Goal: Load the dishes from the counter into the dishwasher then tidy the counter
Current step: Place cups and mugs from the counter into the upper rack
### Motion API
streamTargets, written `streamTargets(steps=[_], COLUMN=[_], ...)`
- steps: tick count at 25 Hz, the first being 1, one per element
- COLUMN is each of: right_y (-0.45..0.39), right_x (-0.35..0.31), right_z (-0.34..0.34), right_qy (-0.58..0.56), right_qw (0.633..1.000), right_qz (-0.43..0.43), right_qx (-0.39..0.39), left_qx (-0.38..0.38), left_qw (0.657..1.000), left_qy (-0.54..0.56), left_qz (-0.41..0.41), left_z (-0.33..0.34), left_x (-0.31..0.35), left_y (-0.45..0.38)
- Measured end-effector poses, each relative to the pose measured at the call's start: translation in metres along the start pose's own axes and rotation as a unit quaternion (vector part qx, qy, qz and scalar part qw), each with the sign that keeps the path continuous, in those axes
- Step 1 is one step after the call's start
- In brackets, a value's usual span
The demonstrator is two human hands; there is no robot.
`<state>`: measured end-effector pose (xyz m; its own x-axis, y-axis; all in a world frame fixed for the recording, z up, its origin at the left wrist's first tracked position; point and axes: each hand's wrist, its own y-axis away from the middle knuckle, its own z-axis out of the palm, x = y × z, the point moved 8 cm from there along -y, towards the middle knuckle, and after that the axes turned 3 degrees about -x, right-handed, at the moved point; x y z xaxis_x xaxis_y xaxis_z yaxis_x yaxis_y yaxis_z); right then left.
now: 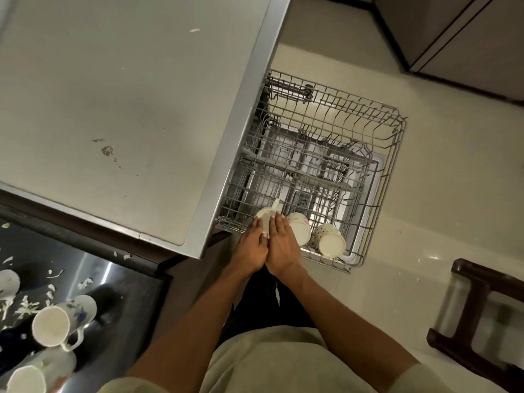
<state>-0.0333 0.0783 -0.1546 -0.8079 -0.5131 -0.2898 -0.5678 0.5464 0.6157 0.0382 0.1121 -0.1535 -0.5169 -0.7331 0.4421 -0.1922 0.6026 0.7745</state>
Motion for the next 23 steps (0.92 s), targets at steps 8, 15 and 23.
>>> streamTargets(steps=[8,15,23], right_y=[0.045,0.085,0.134], right_x=[-0.014,-0.057,-0.131], right_z=[-0.031,-0.069,-0.082], right_qy=[-0.011,0.043,0.075], right_qw=[0.997,0.987,0.954], right_qz=[-0.047,-0.131,-0.22], right_qx=[0.059,0.086,0.189], left_qx=[0.116,0.257,0.369], left_qw=[0.989,0.955,0.914], left_qy=[-0.042,-0.052,-0.026], left_qz=[0.081,0.136,0.166], left_z=[-0.007,-0.036,-0.066], left_x=[0.003,0.011,-0.014], left_y=[0.06,0.123,0.219])
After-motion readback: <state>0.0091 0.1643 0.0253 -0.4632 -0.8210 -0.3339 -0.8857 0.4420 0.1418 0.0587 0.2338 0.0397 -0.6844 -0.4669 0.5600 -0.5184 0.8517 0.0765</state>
